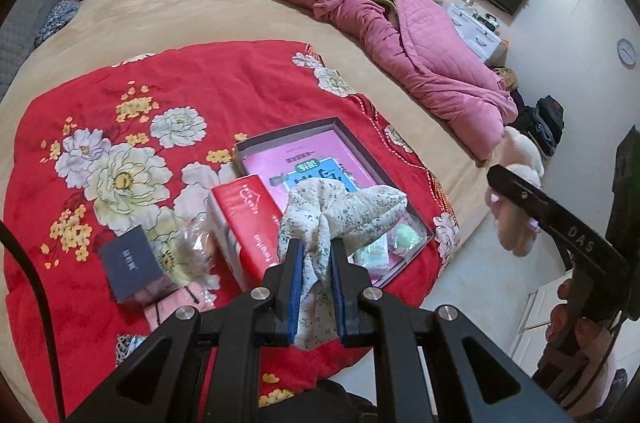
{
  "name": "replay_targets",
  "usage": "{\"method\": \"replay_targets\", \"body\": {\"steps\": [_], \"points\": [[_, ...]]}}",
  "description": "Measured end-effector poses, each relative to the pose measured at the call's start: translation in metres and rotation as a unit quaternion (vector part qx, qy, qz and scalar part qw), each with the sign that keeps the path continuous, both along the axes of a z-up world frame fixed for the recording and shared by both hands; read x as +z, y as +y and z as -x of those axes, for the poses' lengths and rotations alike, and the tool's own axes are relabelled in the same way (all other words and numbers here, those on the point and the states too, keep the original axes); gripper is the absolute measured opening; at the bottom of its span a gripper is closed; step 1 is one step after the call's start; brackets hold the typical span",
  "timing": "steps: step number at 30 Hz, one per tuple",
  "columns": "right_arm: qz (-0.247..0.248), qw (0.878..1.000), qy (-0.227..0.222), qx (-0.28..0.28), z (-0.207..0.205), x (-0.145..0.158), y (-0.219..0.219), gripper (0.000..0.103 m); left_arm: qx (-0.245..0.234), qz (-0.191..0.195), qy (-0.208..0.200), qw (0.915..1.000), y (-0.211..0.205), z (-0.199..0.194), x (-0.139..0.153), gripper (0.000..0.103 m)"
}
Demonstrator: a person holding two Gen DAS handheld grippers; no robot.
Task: Organize soft objects
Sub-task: 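Lift and carry the scrunchie and teddy bear over the pink book tray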
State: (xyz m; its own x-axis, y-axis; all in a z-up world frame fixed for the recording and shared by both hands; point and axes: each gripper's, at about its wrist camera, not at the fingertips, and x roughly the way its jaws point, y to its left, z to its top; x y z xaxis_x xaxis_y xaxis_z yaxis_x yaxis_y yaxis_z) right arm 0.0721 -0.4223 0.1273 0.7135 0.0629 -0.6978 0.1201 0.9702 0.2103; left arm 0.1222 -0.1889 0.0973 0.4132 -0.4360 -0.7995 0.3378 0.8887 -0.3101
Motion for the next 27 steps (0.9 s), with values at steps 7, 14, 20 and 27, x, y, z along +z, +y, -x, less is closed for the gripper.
{"method": "replay_targets", "body": {"steps": [7, 14, 20, 27], "points": [[0.003, 1.0, -0.005, -0.006, -0.002, 0.005, -0.014, 0.047, -0.015, -0.005, -0.004, 0.9999, -0.022, -0.01, -0.001, 0.014], [0.013, 1.0, 0.001, 0.011, -0.007, -0.004, -0.013, 0.047, -0.023, -0.006, 0.002, 0.9997, -0.039, -0.018, -0.009, 0.014], [0.01, 1.0, 0.003, 0.017, -0.014, -0.012, -0.018, 0.047, -0.032, -0.012, 0.013, 0.9993, -0.061, -0.026, -0.022, 0.014], [0.013, 0.999, 0.014, 0.027, -0.026, -0.023, -0.025, 0.047, -0.044, -0.022, 0.029, 0.9984, -0.087, -0.037, -0.04, 0.014]]}}
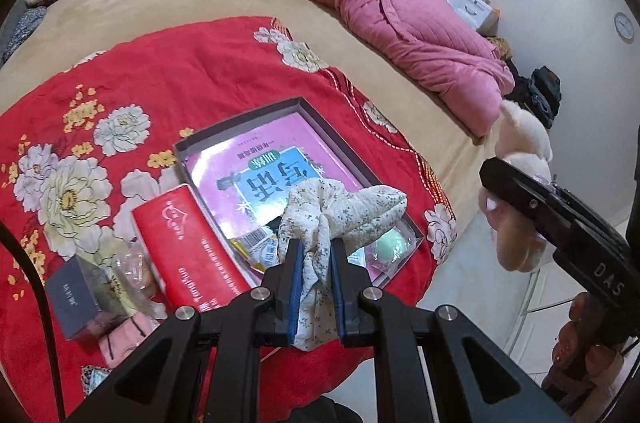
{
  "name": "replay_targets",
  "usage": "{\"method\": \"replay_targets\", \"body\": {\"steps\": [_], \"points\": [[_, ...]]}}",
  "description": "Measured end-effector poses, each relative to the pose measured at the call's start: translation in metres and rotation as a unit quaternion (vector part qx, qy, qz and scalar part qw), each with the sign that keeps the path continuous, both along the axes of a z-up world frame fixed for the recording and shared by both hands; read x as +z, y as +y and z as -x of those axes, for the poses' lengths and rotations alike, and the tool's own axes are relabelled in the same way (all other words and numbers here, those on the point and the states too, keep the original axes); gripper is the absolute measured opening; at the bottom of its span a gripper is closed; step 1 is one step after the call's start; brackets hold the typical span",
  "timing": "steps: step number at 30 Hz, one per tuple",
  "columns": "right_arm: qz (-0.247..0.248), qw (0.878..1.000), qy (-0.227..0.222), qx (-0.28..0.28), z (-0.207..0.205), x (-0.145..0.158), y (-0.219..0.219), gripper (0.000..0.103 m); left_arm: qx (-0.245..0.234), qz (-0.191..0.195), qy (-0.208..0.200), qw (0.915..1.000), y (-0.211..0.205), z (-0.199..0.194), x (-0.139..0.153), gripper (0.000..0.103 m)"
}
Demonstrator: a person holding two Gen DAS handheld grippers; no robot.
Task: Organize soft objects
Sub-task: 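Lift and carry the scrunchie and teddy bear over the pink book tray, then lower the teddy bear into the tray and open the right tool while the left tool releases the scrunchie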
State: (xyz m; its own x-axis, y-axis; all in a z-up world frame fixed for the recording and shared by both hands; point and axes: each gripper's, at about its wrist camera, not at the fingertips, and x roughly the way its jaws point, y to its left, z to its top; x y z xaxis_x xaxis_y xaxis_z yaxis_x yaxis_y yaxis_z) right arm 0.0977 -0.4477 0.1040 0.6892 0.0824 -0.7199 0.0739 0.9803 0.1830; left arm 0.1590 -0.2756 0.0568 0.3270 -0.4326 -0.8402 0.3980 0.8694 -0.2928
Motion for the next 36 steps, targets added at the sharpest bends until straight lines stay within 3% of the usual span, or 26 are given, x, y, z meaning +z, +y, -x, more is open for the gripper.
{"method": "replay_targets", "body": {"steps": [7, 15, 18, 36], "points": [[0.001, 1.0, 0.01, 0.003, -0.01, -0.008, -0.009, 0.047, -0.009, -0.01, 0.011, 0.9999, -0.02, -0.011, -0.015, 0.014], [-0.034, 0.999, 0.014, 0.016, -0.019, -0.016, -0.024, 0.047, -0.018, -0.023, 0.027, 0.9992, -0.038, -0.019, -0.037, 0.014], [-0.01, 1.0, 0.018, 0.017, -0.024, -0.019, -0.023, 0.047, -0.02, -0.028, 0.027, 0.9991, -0.043, -0.021, -0.044, 0.014], [-0.026, 0.994, 0.092, 0.045, -0.067, -0.085, -0.032, 0.047, -0.034, -0.057, 0.05, 0.9966, -0.062, -0.029, -0.085, 0.014]]}}
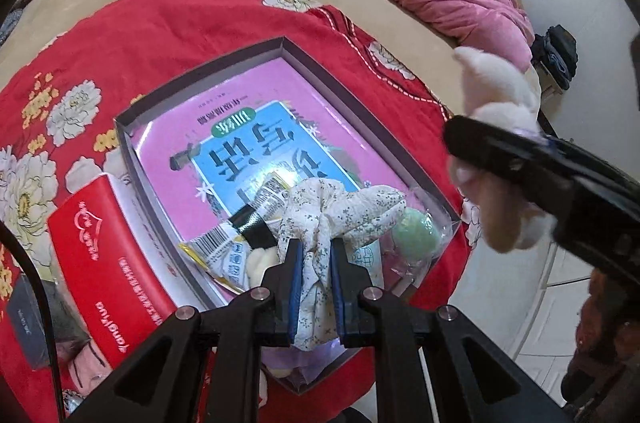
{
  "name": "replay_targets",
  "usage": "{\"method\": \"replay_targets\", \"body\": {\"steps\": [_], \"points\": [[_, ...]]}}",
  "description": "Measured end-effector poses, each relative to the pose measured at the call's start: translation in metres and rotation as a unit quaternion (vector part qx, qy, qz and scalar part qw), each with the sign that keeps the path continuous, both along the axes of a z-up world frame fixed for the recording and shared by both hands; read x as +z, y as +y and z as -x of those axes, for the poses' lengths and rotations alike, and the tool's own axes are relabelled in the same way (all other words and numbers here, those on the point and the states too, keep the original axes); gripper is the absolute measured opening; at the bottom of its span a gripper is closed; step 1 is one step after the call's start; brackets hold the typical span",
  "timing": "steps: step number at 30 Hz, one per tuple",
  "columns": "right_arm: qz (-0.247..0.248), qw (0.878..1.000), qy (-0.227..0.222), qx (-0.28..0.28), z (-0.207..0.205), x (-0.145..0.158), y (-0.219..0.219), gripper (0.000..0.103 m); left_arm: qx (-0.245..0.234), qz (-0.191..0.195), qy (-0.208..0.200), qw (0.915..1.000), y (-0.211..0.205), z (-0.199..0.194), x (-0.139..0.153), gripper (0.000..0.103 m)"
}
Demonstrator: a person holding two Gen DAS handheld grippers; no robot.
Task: Organize soft objects
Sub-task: 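Lower the teddy bear into the tray and open the right tool while the left tool releases the scrunchie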
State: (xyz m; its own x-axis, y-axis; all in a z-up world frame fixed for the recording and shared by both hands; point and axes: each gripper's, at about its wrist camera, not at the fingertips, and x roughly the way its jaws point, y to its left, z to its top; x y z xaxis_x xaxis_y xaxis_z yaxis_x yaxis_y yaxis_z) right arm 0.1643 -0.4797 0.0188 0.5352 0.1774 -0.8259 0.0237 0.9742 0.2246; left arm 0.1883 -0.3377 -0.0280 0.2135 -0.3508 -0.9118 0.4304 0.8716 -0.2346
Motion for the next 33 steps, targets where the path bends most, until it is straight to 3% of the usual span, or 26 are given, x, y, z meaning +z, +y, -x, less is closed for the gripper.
{"method": "replay_targets", "body": {"steps": [22, 33], "points": [[0.021, 0.996, 0.081, 0.008, -0.042, -0.075, 0.014, 0.047, -0.02, -0.009, 0.041, 0.9989, -0.008, 0.003, -0.035, 0.014], [0.019, 0.995, 0.102, 0.003, -0.044, -0.104, 0.013, 0.048, -0.021, 0.002, 0.049, 0.9986, -0.006, 0.004, -0.035, 0.014]]}}
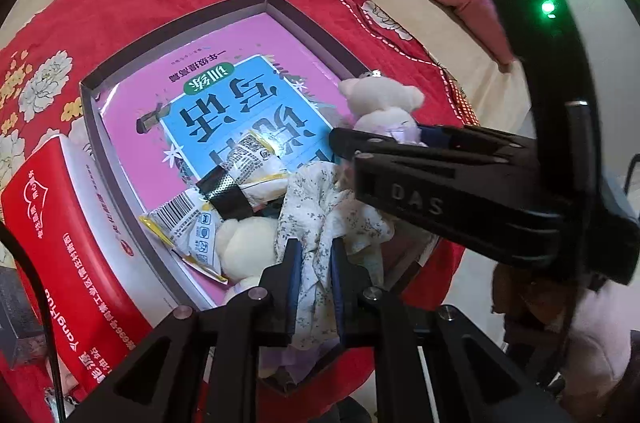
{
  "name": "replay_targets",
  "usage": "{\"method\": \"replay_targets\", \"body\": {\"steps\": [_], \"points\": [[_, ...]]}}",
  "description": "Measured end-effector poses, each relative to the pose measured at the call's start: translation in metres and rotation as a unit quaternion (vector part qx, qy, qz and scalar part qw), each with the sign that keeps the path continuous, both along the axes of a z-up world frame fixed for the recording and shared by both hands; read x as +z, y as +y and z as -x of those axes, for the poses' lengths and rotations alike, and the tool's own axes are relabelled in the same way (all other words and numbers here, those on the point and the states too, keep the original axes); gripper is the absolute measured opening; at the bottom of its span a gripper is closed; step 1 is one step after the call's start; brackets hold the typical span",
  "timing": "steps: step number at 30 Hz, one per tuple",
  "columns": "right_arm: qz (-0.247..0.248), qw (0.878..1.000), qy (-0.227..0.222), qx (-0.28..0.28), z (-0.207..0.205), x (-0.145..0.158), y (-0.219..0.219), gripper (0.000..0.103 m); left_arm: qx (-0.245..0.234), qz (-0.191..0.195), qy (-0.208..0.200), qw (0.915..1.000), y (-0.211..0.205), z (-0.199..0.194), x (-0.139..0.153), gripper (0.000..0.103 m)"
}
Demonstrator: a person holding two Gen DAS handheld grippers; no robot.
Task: Organize soft objects
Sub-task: 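Lower the teddy bear into the tray and open the right tool while the left tool releases the scrunchie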
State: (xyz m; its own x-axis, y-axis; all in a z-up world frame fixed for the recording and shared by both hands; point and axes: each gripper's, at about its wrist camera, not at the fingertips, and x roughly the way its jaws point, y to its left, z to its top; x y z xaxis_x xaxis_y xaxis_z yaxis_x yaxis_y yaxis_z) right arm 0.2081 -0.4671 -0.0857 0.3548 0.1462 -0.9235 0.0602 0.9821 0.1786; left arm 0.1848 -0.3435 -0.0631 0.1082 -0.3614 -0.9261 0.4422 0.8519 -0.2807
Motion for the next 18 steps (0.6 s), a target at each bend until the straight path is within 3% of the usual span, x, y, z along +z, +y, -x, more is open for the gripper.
{"method": "replay_targets", "body": {"steps": [18], "points": [[0.01, 1.0, 0.013, -0.013, -0.006, -0.014, -0.004, 0.05, -0.01, 0.002, -0.009, 0.9999, 0.0, 0.008, 0.011, 0.028]]}}
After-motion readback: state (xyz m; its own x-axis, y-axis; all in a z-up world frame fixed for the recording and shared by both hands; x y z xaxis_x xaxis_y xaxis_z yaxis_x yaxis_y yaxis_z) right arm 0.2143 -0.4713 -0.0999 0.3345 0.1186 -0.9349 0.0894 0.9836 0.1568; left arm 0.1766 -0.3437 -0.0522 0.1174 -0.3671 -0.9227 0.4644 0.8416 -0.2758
